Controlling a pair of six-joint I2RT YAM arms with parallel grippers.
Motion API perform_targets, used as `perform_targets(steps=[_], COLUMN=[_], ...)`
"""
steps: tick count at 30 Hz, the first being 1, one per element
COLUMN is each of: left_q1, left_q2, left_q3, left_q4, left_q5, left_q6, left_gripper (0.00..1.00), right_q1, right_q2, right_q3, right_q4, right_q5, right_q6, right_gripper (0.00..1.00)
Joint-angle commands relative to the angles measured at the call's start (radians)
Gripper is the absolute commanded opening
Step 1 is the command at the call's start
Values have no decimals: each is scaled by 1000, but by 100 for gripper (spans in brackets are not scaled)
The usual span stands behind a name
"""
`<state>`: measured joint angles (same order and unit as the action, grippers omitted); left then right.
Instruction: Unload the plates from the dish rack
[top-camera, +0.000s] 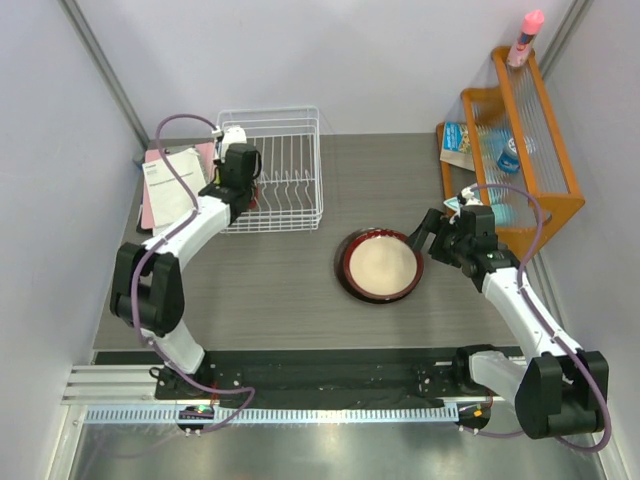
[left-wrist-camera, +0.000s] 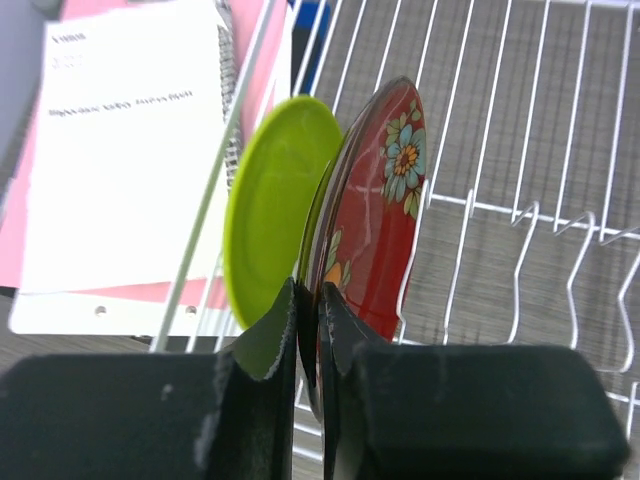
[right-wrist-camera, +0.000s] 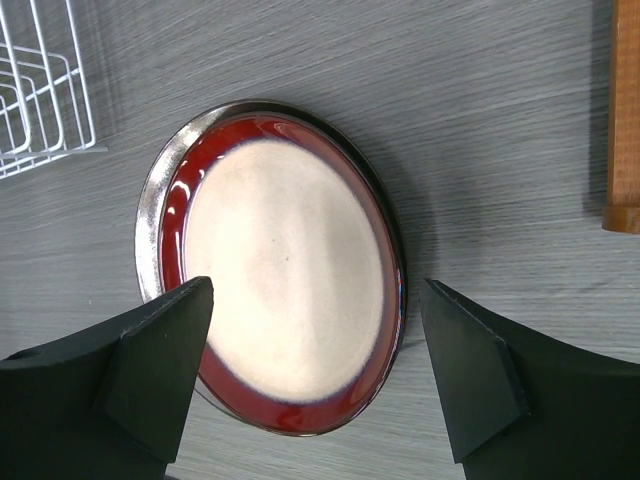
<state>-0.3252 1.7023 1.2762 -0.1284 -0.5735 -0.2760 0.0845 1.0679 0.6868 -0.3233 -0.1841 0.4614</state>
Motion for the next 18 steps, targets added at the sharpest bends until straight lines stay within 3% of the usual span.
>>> perform_targets(steps=[1, 12, 18], left_q1=[-34, -75, -78], left_q2=[-122, -253, -378], left_q3=[17, 9, -8], left_q4=[87, 7, -82], left_q5=[-54, -42, 136], left_q6=[40, 20, -78], left_gripper=[0, 0, 0], right_q1=[0, 0, 0], right_q2=[-42, -79, -109], right_q3=[-3, 19, 34], right_q4=[-3, -34, -43], right_q5=[-9, -28, -63], right_q6=[-3, -7, 2], right_gripper=[90, 90, 90])
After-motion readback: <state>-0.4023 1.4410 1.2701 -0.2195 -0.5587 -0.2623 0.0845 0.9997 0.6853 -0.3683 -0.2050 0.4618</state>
